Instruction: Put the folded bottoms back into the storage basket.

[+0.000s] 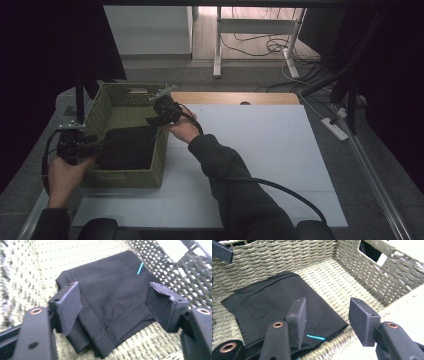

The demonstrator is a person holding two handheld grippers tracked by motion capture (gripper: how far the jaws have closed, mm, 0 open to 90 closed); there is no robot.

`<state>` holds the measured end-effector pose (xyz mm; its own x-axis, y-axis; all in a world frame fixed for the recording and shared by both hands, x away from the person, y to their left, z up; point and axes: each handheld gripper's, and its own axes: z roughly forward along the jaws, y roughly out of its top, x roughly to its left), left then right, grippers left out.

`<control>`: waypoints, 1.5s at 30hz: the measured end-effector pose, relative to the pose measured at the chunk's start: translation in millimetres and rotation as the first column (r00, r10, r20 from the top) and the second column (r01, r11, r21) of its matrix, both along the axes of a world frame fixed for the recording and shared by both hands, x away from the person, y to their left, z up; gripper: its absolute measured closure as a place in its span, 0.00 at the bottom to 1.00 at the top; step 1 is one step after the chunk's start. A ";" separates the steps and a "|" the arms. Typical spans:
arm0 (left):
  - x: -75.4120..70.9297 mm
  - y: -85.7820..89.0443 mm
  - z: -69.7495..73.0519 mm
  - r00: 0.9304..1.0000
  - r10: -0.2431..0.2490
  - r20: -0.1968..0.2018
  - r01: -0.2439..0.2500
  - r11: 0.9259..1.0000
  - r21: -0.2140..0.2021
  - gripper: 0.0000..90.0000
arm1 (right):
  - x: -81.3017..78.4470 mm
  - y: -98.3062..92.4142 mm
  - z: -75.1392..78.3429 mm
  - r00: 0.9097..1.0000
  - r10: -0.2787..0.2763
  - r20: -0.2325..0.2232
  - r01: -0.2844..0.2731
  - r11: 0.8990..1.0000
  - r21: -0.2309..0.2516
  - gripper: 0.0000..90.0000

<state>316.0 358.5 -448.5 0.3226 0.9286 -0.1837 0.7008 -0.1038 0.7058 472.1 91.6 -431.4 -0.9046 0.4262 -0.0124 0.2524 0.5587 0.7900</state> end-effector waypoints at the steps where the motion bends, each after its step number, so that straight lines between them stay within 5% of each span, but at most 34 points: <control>1: -0.7 -0.9 -0.4 1.000 -0.002 0.003 0.002 1.000 -0.004 0.27 | 0.0 -1.9 0.8 1.000 -0.004 -0.009 0.004 1.000 0.009 0.52; 12: -10.2 -14.7 1.7 0.997 -0.057 0.060 0.062 0.995 -0.079 0.18 | -4.1 -22.1 6.9 0.999 0.001 -0.052 0.001 1.000 0.028 0.37; 21: -22.5 -28.1 7.0 0.990 -0.115 0.079 0.125 0.983 -0.137 0.11 | -13.7 -35.3 6.8 0.999 0.015 -0.051 -0.014 1.000 0.018 0.27; 29: -40.0 -41.2 9.3 0.979 -0.174 0.107 0.189 0.970 -0.151 0.05 | -20.3 -46.3 3.9 0.998 0.022 -0.054 -0.022 1.000 0.010 0.21; 45: -75.0 -61.9 3.8 0.967 -0.218 0.133 0.238 0.958 -0.159 0.02 | -29.5 -70.0 -1.7 0.998 0.035 -0.048 -0.035 0.999 0.000 0.14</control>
<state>241.0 296.6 -444.7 0.5497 0.7855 -0.2841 0.5870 -0.1213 0.8004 442.6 21.6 -433.2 -0.9184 0.3944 0.0309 0.2704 0.5687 0.7768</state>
